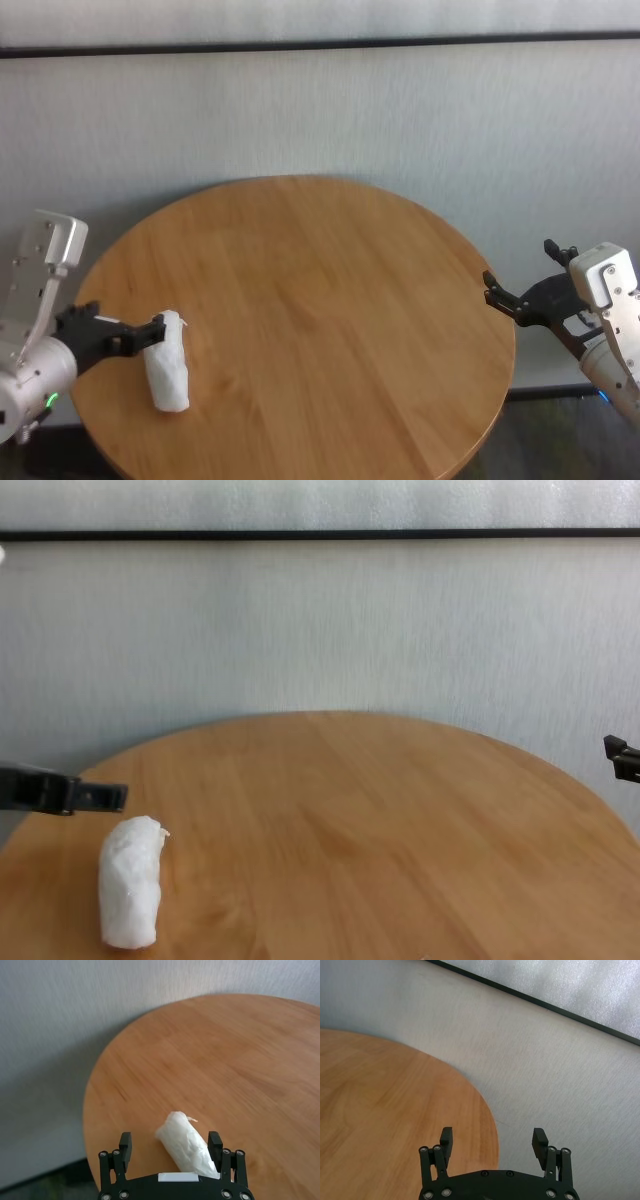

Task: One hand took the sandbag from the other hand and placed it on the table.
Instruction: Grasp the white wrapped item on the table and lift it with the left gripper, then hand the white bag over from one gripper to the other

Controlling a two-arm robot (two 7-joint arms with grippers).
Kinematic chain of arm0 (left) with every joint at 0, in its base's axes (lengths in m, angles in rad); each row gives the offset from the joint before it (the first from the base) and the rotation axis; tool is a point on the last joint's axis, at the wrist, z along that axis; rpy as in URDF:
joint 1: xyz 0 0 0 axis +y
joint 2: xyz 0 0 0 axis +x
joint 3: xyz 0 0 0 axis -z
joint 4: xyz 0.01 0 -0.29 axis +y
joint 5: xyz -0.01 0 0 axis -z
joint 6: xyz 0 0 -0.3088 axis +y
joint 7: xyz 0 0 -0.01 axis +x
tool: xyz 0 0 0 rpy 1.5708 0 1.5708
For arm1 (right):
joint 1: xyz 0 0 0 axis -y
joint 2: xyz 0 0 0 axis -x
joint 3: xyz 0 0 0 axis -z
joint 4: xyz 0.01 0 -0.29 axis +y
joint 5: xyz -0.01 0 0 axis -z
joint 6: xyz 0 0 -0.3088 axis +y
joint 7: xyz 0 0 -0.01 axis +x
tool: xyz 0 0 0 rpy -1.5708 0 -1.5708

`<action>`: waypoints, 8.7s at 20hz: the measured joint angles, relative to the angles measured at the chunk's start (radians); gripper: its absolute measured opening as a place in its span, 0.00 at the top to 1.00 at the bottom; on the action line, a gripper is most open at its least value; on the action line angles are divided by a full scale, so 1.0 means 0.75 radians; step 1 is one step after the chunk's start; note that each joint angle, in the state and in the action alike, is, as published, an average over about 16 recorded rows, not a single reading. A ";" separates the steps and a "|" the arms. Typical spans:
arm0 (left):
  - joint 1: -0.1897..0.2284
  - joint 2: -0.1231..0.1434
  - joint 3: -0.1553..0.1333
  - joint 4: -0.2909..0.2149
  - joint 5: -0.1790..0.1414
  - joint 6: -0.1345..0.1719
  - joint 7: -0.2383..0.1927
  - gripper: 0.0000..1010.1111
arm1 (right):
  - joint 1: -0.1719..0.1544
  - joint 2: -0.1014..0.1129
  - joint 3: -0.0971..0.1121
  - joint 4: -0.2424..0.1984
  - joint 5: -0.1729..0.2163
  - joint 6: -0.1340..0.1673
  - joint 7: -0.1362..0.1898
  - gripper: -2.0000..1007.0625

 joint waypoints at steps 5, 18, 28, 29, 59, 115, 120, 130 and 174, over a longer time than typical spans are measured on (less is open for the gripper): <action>-0.009 -0.083 -0.048 -0.012 -0.081 0.186 0.047 0.01 | 0.000 0.000 0.000 0.000 0.000 0.000 0.000 0.01; -0.012 -0.171 -0.061 -0.014 -0.105 0.320 0.053 0.01 | 0.000 0.000 0.000 0.000 0.000 0.000 0.000 0.01; -0.007 -0.218 -0.070 -0.005 -0.095 0.428 0.090 0.01 | 0.000 0.000 0.000 0.000 0.000 0.000 0.000 0.01; -0.008 -0.224 -0.070 -0.001 -0.092 0.438 0.096 0.01 | 0.000 0.000 0.000 0.000 0.000 0.000 0.000 0.01; -0.061 -0.304 -0.060 0.084 -0.006 0.549 0.082 0.01 | 0.000 0.000 0.000 0.000 0.000 0.000 0.000 0.01; -0.091 -0.330 -0.038 0.126 0.082 0.572 0.061 0.43 | 0.000 0.000 0.000 0.000 0.000 0.000 0.000 0.01; -0.090 -0.330 -0.039 0.125 0.082 0.571 0.062 0.49 | 0.000 0.000 0.000 0.000 0.000 0.000 0.000 0.01; -0.090 -0.331 -0.040 0.125 0.081 0.571 0.062 0.56 | 0.000 0.000 0.000 0.000 0.000 0.000 0.000 0.01; -0.069 -0.330 -0.055 0.099 0.120 0.355 -0.029 0.61 | 0.000 0.000 0.000 0.000 0.000 0.000 0.000 0.01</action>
